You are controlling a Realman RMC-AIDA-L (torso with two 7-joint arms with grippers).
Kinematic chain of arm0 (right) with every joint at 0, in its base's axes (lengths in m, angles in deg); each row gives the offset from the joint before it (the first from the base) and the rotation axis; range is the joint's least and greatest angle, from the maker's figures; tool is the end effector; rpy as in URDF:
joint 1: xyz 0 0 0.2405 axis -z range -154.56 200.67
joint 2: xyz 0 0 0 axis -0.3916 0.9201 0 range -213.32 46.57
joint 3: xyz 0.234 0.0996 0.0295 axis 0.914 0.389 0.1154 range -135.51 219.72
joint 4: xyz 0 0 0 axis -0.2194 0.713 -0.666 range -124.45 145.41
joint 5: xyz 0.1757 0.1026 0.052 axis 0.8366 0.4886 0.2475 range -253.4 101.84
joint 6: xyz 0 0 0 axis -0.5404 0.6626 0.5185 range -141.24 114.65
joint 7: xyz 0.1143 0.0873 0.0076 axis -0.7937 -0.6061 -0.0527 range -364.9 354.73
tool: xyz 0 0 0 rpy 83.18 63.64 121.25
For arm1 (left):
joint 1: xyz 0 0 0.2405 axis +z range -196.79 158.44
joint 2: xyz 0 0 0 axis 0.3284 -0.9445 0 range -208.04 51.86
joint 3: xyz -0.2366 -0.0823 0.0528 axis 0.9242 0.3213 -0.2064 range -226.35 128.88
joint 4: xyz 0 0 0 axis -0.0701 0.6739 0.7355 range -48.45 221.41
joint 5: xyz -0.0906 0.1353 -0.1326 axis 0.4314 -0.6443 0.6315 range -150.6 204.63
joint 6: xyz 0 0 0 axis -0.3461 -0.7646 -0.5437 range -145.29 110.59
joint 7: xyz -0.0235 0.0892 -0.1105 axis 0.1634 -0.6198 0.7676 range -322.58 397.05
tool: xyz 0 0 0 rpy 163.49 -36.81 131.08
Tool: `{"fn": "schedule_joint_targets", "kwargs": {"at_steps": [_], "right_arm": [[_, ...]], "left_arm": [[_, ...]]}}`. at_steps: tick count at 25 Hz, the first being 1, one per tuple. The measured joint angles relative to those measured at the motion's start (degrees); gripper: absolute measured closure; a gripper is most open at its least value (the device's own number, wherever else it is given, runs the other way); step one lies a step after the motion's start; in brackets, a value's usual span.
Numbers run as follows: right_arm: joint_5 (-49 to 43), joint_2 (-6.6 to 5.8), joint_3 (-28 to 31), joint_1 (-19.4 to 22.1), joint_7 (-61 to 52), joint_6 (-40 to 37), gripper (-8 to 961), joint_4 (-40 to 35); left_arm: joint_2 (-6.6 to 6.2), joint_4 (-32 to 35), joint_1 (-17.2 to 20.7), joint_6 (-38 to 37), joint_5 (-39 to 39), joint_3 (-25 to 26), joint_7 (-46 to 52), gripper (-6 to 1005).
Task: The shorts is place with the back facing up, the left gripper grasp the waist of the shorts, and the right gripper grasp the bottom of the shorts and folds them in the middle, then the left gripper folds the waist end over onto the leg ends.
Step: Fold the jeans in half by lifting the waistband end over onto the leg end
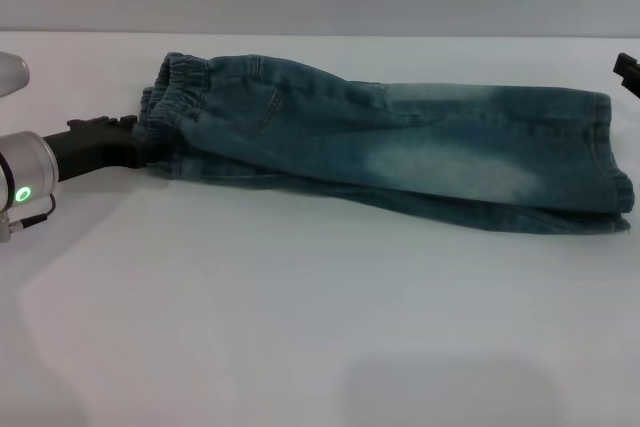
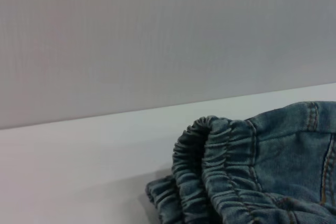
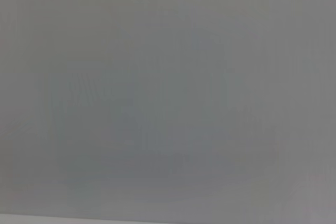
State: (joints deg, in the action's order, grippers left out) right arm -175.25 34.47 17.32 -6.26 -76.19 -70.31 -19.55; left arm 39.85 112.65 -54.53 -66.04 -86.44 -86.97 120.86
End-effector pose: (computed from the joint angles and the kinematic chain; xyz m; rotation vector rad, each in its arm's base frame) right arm 0.3452 0.3790 0.0575 -1.8954 0.8576 0.6245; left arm -0.3213 0.3962 -0.0043 -2.1777 -0.9412 -0.3374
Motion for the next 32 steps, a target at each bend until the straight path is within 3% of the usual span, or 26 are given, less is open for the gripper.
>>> {"fn": "schedule_joint_targets", "kwargs": {"at_steps": [23,32], "right_arm": [[1.36,0.0,0.17,0.27,1.24,-0.03,553,0.31],[1.39,0.0,0.17,0.31,1.24,0.05,554,0.33]], "left_arm": [[0.02,-0.07,0.52,2.75,0.03,0.21,-0.16,776],[0.02,-0.02,0.32,2.14,0.0,0.1,-0.11,898]]}}
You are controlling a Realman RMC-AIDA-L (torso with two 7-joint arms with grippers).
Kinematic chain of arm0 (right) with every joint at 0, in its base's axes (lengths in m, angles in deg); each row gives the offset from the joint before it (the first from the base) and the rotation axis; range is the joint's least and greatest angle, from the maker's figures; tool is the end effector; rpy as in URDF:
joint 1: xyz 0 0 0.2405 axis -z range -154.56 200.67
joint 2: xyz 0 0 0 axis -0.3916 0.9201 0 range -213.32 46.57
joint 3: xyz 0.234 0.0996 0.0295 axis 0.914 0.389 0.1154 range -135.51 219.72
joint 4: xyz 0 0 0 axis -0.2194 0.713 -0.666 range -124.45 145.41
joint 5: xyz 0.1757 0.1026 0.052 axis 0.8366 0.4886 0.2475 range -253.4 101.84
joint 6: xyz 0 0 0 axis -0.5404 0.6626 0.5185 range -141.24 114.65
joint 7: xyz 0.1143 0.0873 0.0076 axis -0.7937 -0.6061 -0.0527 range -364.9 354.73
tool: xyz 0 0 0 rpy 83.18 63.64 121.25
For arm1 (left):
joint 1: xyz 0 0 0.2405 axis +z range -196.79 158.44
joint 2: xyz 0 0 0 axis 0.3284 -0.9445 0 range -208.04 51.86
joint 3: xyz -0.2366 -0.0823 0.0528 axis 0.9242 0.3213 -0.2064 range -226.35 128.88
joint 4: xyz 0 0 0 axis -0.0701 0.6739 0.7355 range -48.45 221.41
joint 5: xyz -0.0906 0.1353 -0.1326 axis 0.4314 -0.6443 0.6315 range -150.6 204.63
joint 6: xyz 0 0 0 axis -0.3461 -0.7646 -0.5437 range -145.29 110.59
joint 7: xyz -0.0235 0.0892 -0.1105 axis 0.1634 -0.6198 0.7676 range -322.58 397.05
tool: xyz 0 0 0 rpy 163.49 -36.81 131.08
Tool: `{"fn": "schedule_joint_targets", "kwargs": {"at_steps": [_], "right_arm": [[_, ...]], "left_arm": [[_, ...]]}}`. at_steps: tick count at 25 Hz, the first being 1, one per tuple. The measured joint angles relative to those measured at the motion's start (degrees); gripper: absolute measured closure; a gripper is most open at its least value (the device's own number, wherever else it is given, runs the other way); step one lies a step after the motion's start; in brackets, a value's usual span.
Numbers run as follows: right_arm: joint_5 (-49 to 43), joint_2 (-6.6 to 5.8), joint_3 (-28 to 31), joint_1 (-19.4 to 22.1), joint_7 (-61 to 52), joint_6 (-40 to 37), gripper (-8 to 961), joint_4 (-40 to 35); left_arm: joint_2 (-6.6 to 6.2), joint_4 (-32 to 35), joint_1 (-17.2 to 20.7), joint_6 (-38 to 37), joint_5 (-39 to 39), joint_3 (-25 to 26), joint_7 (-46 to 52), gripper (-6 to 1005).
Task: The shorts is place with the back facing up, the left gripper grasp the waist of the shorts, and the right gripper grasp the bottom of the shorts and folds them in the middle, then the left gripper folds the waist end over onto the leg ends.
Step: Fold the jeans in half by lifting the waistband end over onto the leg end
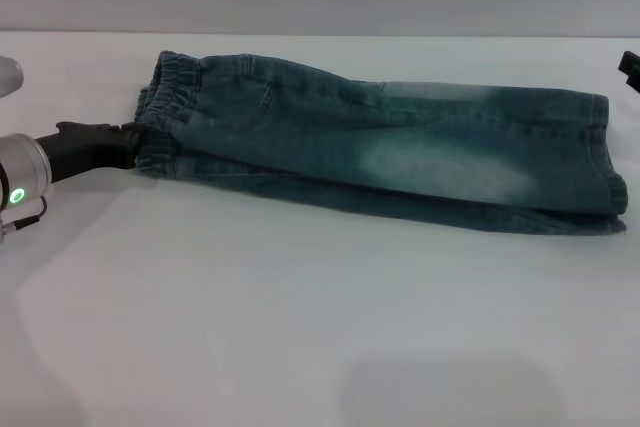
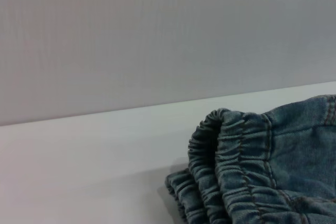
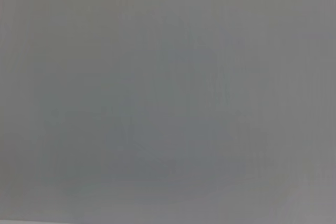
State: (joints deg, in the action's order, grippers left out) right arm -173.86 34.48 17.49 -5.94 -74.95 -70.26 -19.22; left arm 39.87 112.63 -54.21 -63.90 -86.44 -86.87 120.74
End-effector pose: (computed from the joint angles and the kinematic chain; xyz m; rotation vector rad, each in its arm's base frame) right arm 0.3470 0.3776 0.0589 -1.8780 0.8506 0.6316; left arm -0.3278 0.3964 -0.0018 -2.1421 -0.9476 -0.3107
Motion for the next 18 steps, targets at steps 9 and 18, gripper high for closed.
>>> {"fn": "schedule_joint_targets", "kwargs": {"at_steps": [9,18], "right_arm": [[0.0,0.0,0.0,-0.01,0.07,0.04,553,-0.01],[0.0,0.0,0.0,-0.01,0.09,-0.03,554,-0.01]], "left_arm": [[-0.89,3.95,0.87,-7.6,0.01,0.44,5.98,969],[-2.9,7.13,1.37,-13.1,-0.78,-0.64,12.87,731]]}}
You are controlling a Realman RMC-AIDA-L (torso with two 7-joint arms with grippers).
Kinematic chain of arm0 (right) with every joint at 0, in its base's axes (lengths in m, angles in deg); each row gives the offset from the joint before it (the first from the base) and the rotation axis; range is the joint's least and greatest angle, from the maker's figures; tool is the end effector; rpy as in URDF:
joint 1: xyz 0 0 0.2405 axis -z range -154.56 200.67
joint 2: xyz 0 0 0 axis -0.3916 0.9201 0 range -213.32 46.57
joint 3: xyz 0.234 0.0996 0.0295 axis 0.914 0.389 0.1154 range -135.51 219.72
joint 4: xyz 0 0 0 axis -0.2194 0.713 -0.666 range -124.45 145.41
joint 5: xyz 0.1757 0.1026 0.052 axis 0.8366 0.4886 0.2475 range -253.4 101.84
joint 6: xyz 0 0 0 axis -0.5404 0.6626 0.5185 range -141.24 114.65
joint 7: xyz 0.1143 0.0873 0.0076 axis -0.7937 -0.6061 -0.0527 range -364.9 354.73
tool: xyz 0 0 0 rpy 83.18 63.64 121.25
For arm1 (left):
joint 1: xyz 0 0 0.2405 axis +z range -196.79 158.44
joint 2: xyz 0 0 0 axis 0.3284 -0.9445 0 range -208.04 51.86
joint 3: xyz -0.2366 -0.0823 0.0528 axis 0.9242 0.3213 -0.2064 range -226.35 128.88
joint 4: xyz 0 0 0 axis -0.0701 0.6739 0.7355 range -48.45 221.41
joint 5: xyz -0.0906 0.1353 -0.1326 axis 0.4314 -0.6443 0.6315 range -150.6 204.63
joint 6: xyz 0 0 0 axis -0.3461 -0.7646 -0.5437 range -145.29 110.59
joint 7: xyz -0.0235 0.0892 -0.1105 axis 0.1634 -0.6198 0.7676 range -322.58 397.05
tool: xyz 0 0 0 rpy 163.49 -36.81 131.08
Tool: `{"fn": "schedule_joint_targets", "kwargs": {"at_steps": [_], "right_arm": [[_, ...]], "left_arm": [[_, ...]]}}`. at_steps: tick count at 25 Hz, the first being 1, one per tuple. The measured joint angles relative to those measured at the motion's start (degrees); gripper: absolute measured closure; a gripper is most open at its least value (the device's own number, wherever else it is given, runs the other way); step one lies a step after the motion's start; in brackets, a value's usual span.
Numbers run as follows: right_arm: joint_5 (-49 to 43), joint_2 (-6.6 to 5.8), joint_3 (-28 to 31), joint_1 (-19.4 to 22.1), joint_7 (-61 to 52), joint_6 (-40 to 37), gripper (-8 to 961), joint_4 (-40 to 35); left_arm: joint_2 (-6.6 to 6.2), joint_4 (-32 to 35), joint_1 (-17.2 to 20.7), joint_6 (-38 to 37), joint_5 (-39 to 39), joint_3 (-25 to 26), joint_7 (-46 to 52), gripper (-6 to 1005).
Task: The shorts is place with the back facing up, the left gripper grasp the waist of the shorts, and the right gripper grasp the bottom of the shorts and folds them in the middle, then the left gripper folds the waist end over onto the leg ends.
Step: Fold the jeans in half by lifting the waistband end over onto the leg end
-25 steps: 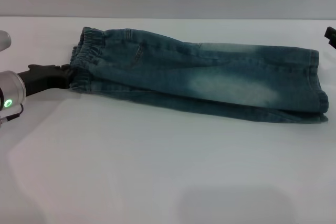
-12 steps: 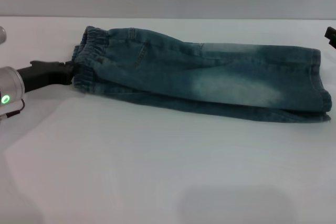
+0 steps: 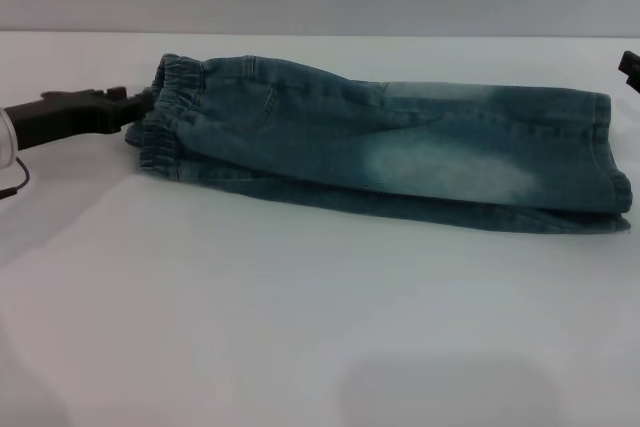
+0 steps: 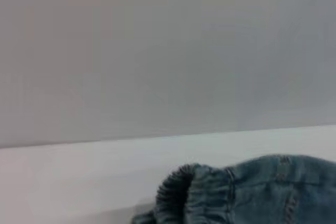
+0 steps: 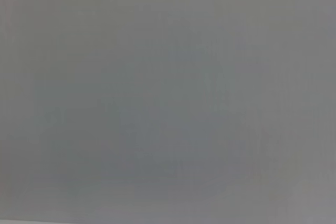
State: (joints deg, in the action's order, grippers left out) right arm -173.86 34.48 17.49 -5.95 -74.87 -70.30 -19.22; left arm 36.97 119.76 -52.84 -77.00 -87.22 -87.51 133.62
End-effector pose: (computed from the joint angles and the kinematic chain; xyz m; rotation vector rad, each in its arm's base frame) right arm 0.3469 0.3776 0.0588 -1.8790 0.8488 0.6314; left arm -0.3102 0.3974 0.0353 -2.1968 -1.0423 -0.4791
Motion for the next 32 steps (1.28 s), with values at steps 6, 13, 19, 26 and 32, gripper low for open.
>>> {"fn": "schedule_joint_targets", "kwargs": {"at_steps": [6,13,19,26,32], "right_arm": [[0.0,0.08,-0.1,0.0,0.0,-0.13,554,0.0],[0.0,0.09,-0.49,-0.05,0.0,-0.25,553,0.0],[-0.01,0.16,-0.66,0.02,0.0,-0.32,553,0.0],[-0.01,0.18,-0.79,0.12,0.0,-0.39,554,0.09],[-0.01,0.18,-0.79,0.34,0.0,-0.39,553,0.09]], "left_arm": [[-2.12,-1.81,-0.49,-1.06,-0.58,-3.74,1.62,502],[-1.99,-2.06,0.19,-0.43,-2.04,-3.85,1.24,287],[-0.69,-2.88,0.42,1.57,-3.55,-3.85,0.91,264],[0.45,-3.58,0.18,2.55,-3.56,-3.9,0.35,264],[0.87,-3.58,-0.17,2.75,-3.56,-4.87,0.32,263]]}}
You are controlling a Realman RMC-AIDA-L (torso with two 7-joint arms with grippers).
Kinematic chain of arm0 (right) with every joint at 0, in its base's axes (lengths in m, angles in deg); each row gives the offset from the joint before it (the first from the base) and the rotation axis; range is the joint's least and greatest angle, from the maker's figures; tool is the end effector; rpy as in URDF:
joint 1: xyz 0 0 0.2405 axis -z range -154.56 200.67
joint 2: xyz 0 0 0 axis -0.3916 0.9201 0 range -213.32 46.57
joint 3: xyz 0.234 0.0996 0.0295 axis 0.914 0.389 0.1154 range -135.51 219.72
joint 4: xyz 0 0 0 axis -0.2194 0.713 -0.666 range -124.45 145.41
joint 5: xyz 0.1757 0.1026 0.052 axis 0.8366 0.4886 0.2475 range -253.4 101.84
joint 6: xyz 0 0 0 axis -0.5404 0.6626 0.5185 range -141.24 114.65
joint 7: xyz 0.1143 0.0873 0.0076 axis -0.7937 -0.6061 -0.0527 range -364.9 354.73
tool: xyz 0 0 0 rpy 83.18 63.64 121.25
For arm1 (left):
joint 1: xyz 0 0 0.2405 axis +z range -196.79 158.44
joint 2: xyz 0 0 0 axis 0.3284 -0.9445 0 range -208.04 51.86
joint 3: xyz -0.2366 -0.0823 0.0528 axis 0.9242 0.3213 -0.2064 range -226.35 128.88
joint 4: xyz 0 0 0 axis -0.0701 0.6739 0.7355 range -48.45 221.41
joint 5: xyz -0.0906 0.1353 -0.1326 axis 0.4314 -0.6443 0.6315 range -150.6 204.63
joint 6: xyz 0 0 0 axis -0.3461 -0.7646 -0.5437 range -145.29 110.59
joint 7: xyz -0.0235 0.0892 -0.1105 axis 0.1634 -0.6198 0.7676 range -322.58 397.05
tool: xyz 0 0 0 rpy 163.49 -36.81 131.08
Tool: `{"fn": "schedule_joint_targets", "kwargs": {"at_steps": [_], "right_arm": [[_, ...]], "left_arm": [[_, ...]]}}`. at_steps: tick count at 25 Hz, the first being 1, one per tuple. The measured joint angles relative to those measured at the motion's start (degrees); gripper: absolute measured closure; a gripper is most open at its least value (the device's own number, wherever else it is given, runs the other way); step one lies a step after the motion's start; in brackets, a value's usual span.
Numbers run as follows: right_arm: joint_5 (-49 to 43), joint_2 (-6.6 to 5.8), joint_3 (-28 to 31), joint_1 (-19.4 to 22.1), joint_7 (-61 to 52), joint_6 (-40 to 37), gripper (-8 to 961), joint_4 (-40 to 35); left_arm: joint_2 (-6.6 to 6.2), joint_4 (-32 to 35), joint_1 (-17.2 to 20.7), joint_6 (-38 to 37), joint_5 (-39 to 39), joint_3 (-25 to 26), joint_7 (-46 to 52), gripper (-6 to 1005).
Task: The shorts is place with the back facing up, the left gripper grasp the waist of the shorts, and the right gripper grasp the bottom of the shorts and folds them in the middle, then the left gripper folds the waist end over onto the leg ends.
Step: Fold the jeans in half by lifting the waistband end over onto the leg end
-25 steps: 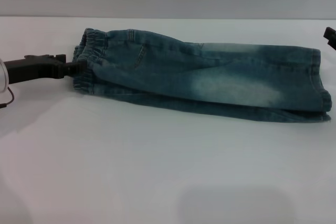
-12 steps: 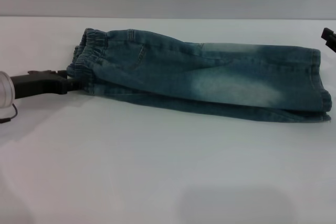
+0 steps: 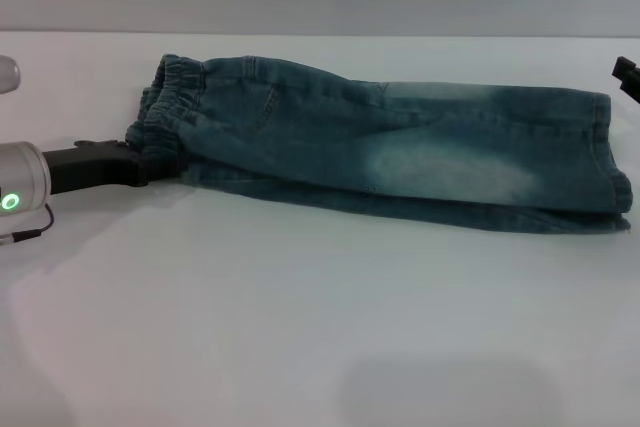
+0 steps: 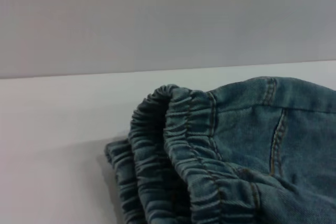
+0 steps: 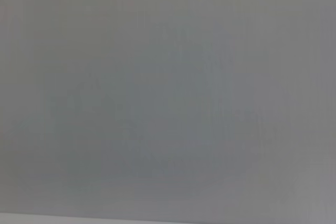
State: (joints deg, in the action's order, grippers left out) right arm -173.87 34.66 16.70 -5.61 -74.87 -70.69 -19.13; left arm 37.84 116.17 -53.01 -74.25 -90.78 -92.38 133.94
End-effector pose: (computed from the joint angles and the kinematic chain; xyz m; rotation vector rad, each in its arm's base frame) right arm 0.3464 0.3752 0.0546 -1.8959 0.8510 0.6306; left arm -0.3182 0.3844 0.0018 -2.2825 -1.0795 -0.3335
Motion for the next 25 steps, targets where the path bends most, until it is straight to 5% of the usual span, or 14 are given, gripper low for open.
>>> {"fn": "schedule_joint_targets", "kwargs": {"at_steps": [25], "right_arm": [[0.0,-0.01,0.0,0.46,0.0,0.01,553,-0.01]], "left_arm": [[-0.11,0.09,-0.2,1.49,0.03,-0.47,0.56,302]]}}
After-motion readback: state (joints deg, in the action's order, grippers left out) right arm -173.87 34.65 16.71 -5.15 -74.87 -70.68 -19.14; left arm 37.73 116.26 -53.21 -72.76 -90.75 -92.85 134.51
